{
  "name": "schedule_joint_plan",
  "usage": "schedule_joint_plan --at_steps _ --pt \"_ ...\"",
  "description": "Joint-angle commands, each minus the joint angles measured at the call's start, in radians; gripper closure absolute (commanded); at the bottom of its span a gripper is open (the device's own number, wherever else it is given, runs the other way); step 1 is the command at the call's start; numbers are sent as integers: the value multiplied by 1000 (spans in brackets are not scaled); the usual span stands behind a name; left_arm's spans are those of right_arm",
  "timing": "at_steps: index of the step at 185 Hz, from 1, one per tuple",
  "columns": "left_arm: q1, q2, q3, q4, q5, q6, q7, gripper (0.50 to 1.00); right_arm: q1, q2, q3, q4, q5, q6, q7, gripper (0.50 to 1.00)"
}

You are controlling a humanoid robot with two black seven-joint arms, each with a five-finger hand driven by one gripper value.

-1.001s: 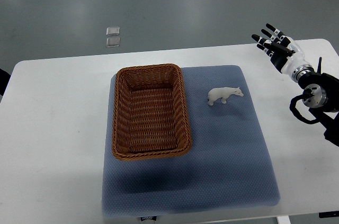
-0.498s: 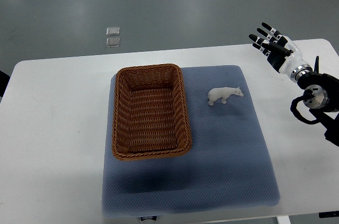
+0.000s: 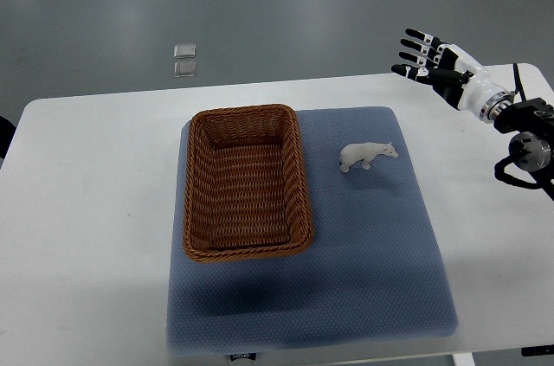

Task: Place white bear in brown basket with right hand
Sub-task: 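Reach the right hand down toward the white polar bear figurine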

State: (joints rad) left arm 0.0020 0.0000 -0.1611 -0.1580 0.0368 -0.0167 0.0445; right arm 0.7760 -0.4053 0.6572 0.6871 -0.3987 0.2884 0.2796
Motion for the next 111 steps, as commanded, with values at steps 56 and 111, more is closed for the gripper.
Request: schedule_joint_plan --at_steps 56,111 --pt "-1 0 0 0 0 0 0 500 63 -127 -100 209 -509 72 47 579" --pt "-1 0 0 0 0 0 0 500 75 -141 -156 282 -899 43 49 579"
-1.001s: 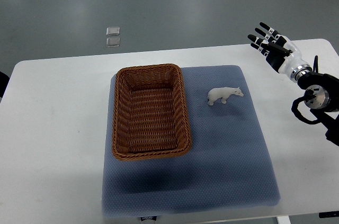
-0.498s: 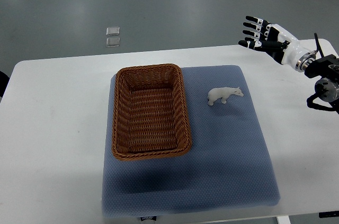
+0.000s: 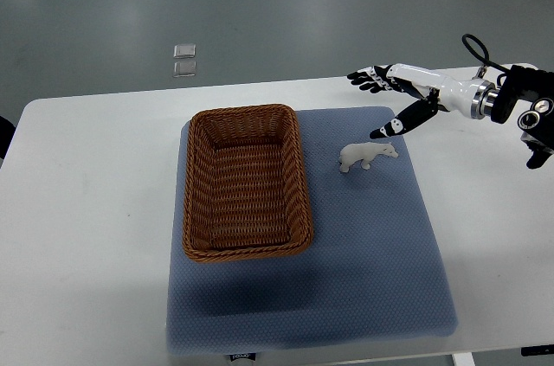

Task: Place white bear in brown basket with right hand
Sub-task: 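Reach the right hand down toward the white polar bear figurine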

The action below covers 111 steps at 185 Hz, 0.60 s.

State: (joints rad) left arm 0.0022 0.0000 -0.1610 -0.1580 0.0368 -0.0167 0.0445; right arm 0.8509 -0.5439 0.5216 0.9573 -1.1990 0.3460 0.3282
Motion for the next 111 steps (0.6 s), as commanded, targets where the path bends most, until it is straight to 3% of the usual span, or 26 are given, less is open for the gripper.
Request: schedule_joint_plan --at_steps 1,68,111 --pt "-1 0 0 0 0 0 0 500 0 -2 -20 12 -99 -15 0 579" --pt "1 0 0 0 0 0 0 500 2 2 -112 26 -220 -96 -9 581" --pt "-1 0 0 0 0 0 0 500 0 18 -118 24 -234 -110 -21 591"
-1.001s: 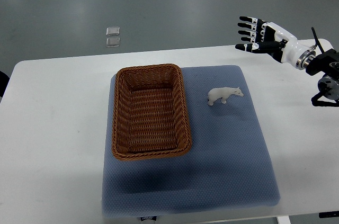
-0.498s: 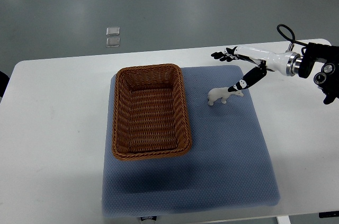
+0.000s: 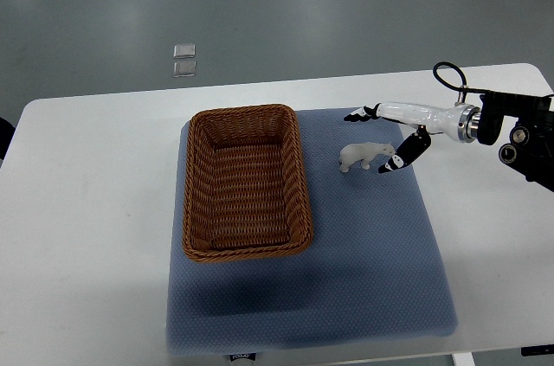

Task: Place white bear in brown basket with right hand
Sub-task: 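Reach the right hand down toward the white polar bear figurine, then close the right hand fingers around the white bear and lift it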

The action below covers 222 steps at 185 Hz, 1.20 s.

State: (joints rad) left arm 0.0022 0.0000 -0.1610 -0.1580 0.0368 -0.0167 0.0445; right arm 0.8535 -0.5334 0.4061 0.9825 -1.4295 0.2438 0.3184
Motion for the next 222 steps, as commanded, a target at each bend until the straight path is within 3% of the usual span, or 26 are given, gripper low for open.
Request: schedule_joint_plan --at_steps 1,35,67,139,205,222 --pt "-1 0 0 0 0 0 0 500 -2 7 -3 -1 -3 -8 -15 591" --pt "1 0 0 0 0 0 0 500 -2 32 -20 -1 -35 -26 -28 613" --pt "1 0 0 0 0 0 0 500 -1 59 -47 -4 -75 -66 -54 673" --pt "1 0 0 0 0 0 0 500 21 72 -73 -15 -147 -70 -82 740" --pt "-1 0 0 0 0 1 0 500 36 73 -93 -16 -183 -70 -90 999" --pt "-1 0 0 0 0 0 0 500 36 73 -95 -22 -183 -70 -104 1000"
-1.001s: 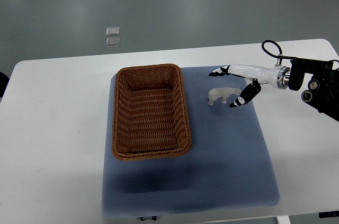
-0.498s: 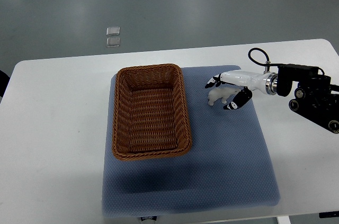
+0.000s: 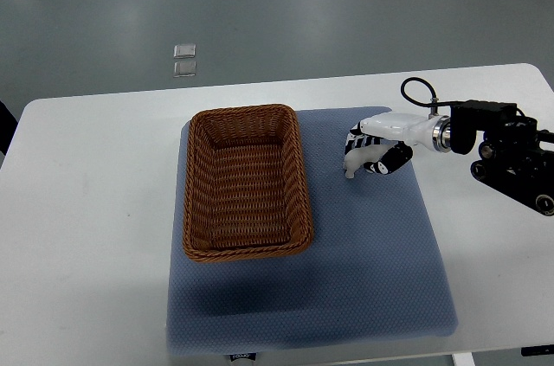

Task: Place white bear in brown basket with right hand
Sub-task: 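Close the right hand fingers around the white bear and lift it, then carry the bear over the wicker basket with the right hand, then open the right hand to release the bear into the basket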

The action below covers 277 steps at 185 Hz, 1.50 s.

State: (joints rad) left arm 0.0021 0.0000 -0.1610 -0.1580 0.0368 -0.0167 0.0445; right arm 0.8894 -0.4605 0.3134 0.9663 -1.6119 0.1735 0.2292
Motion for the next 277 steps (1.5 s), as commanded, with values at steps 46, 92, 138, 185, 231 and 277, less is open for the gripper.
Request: schedule_joint_plan --at_steps 46,92,138,185,231,277 --pt "1 0 0 0 0 0 0 500 39 -1 3 -6 12 -8 -11 1000" --pt "1 0 0 0 0 0 0 500 195 0 7 23 27 18 18 1000" --pt "-1 0 0 0 0 0 0 500 235 82 4 146 30 75 36 1000" --pt "1 0 0 0 0 0 0 500 238 201 -1 150 27 92 53 979" --pt "1 0 0 0 0 0 0 500 229 240 -1 138 24 92 50 728" --pt "-1 0 0 0 0 0 0 500 226 218 18 137 29 81 50 648"
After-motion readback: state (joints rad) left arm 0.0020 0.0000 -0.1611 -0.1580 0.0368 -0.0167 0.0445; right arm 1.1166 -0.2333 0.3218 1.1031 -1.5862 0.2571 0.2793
